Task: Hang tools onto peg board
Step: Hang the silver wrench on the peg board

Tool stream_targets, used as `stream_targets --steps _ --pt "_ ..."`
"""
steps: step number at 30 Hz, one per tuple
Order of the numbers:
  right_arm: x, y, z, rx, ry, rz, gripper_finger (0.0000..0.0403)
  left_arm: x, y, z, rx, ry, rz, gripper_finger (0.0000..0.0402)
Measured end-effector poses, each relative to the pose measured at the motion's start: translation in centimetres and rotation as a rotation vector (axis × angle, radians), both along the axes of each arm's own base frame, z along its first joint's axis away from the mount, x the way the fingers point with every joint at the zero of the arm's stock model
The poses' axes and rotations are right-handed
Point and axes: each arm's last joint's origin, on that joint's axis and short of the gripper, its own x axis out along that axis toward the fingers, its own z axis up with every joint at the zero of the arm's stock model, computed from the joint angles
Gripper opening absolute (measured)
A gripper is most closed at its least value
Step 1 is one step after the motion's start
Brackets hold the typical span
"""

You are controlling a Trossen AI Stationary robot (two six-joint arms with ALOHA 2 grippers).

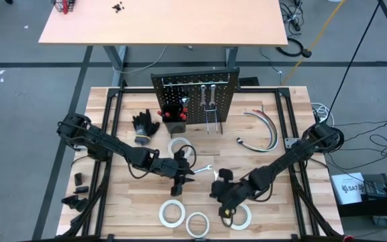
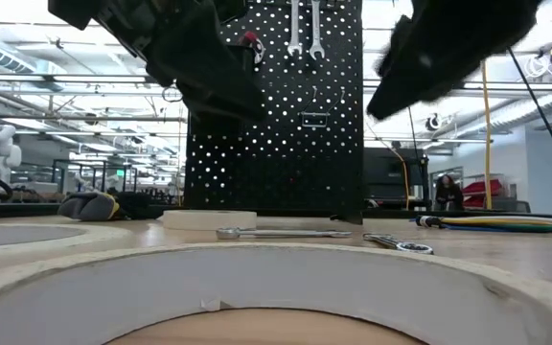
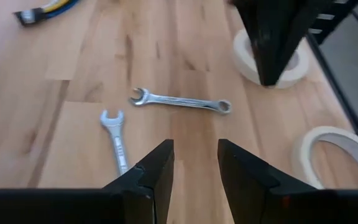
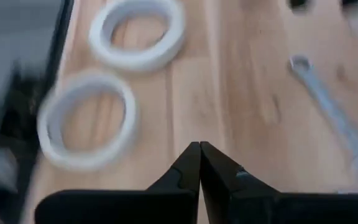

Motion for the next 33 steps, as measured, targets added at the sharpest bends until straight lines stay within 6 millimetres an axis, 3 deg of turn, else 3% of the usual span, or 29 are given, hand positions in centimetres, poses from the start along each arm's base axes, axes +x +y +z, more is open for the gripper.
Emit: stream_targets --steps 5,9,22,33 --pt "0.2 -0.2 2.9 -0.369 0.127 0.337 0.0009 0.1 0.0 0.2 -0.041 -0.010 -0.001 0.0127" --pt "-0.2 -0.9 3.3 -0.529 0.210 0.514 0.0011 0.2 0.0 0.3 -0.069 -0.025 0.015 0.0127" --pt "0.4 -1.7 3.3 -0.697 0.179 0.779 0.0018 0.2 -0.3 0.4 -0.133 -0.016 0.054 0.0127" --pt "1.5 -3.8 3.3 -0.765 0.147 1.040 0.0107 -0.1 -1.1 0.3 -0.191 0.001 0.076 0.0127"
